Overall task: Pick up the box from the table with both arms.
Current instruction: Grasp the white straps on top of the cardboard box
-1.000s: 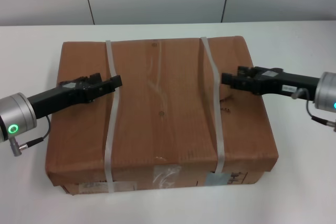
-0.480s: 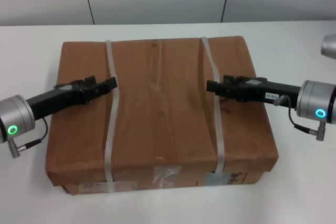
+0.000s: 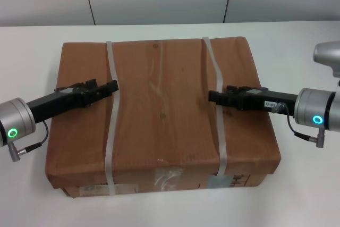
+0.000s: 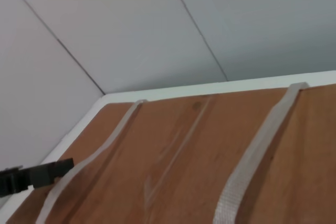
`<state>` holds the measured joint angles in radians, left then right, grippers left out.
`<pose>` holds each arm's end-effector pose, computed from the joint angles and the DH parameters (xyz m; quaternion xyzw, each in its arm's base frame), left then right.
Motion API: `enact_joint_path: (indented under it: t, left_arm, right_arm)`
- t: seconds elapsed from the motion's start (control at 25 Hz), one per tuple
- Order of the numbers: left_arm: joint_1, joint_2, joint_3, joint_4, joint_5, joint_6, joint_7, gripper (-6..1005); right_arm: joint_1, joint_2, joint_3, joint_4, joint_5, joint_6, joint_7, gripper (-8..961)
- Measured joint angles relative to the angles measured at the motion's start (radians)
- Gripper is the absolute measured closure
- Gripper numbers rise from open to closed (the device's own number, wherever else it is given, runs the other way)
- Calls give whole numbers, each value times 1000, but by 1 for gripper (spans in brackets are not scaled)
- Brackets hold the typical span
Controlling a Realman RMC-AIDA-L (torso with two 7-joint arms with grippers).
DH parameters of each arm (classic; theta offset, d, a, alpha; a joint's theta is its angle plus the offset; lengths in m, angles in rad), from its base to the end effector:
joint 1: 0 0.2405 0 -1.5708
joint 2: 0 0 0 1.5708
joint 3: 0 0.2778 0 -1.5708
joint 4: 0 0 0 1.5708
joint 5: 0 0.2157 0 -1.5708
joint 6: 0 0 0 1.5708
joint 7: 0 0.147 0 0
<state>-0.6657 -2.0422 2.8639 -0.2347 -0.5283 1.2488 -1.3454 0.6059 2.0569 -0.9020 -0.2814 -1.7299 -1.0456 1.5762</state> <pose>-0.3293 0.3641 -0.0451 -0.8214 -0.4357 -0.2826 0.2357 0.3131 0.3699 -0.0755 -0.8424 0.4538 0.2142 0.1961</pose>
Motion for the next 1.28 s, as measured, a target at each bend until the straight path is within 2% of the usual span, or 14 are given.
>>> enact_joint_path:
  t: [0.48, 0.88, 0.96, 1.16, 1.28]
  left_arm:
    - [-19, 1, 0, 35, 86, -27, -72, 201]
    - [-74, 2, 1, 64, 171, -45, -129, 202]
    - [-80, 2, 2, 68, 179, -44, -130, 235]
    - [-92, 1, 2, 80, 183, -36, -122, 317]
    - [-94, 2, 2, 80, 179, -28, -119, 367]
  right_arm:
    - [34, 12, -42, 6, -3, -16, -8, 229]
    - [63, 15, -62, 6, 2, -38, -27, 239]
    - [68, 15, -60, 6, 4, -46, -41, 241]
    - [84, 16, -62, 5, 5, -54, -80, 487]
    - [84, 18, -60, 5, 5, -68, -114, 552]
